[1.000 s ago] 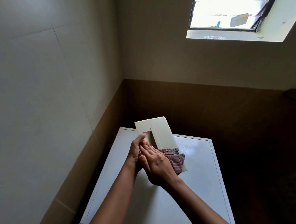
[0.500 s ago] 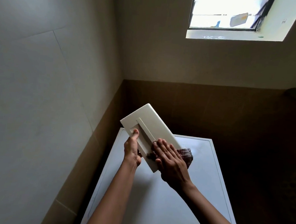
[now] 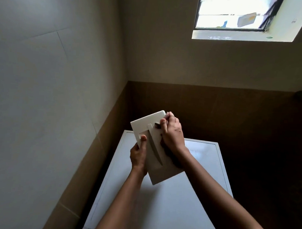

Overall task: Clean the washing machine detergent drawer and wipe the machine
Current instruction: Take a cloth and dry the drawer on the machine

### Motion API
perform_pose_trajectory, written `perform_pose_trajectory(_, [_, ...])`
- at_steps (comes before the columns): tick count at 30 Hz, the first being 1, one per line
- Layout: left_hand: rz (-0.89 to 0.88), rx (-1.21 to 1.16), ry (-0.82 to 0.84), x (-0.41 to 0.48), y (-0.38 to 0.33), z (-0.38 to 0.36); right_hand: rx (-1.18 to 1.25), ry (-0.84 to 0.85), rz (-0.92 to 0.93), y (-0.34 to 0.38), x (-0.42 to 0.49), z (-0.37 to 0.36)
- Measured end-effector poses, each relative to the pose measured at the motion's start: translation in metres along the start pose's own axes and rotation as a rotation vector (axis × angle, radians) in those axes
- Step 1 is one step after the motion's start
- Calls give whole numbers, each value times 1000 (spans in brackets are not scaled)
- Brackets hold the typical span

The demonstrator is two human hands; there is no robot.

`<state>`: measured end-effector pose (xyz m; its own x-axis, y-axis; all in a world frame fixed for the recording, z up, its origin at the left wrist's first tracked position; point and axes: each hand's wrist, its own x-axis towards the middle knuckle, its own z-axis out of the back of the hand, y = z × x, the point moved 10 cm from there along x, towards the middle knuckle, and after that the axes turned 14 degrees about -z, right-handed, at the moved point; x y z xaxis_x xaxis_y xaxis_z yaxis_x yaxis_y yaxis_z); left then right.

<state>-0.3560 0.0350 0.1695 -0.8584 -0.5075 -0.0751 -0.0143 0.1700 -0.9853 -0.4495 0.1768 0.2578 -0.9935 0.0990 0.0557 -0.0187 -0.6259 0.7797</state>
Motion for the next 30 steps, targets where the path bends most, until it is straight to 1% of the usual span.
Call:
perform_pose_trajectory(3, [35, -87, 62, 2, 12, 1, 161, 175, -103, 4, 7, -5])
perform_pose_trajectory(4, [24, -107, 72, 5, 14, 4, 180, 204, -100, 7, 0, -5])
perform_pose_trajectory(6, [33, -135, 8, 9, 15, 15, 122, 199, -38, 6, -21, -8])
perform_pose_trajectory(9, [54, -139, -135, 13, 19, 36, -60, 138, 99, -13, -49, -23])
perform_pose_trajectory(11, [42, -126, -161, 13, 20, 41, -36, 94, 147, -23, -57, -25])
perform_pose_trajectory(13, [95, -54, -170, 11, 24, 39, -16, 36, 155, -27, -65, -25])
perform_pose_trajectory(15, [206, -33, -133, 8, 28, 29, -116, -53, 189, -31, -74, -23])
perform_pose_trajectory(17, [282, -176, -53, 1, 25, 13, -215, -133, 275, -34, -85, -19])
perform_pose_trajectory(19, [276, -320, 7, 1, 19, 2, -299, -220, 400, -33, -93, -13])
perform_pose_trajectory(21, [260, -299, 98, 1, 14, -8, -390, -313, 553, -25, -106, -10])
perform_pose_trajectory(22, [263, -256, 110, -1, 15, -13, -414, -350, 604, -22, -112, -9])
perform_pose_trajectory(23, [279, -217, 70, -1, 19, -12, -424, -371, 634, -19, -117, -8])
perform_pose_trajectory(25, [311, -189, -64, 1, 28, -3, -424, -342, 658, -18, -121, -11])
perform_pose_trajectory(27, [349, -269, -169, 0, 38, 3, -424, -250, 692, -21, -123, -21])
perform_pose_trajectory(28, [339, -317, -202, 0, 39, 6, -417, -195, 701, -22, -125, -25])
perform_pose_trajectory(30, [275, -371, -218, 2, 34, 8, -391, -114, 704, -30, -129, -34])
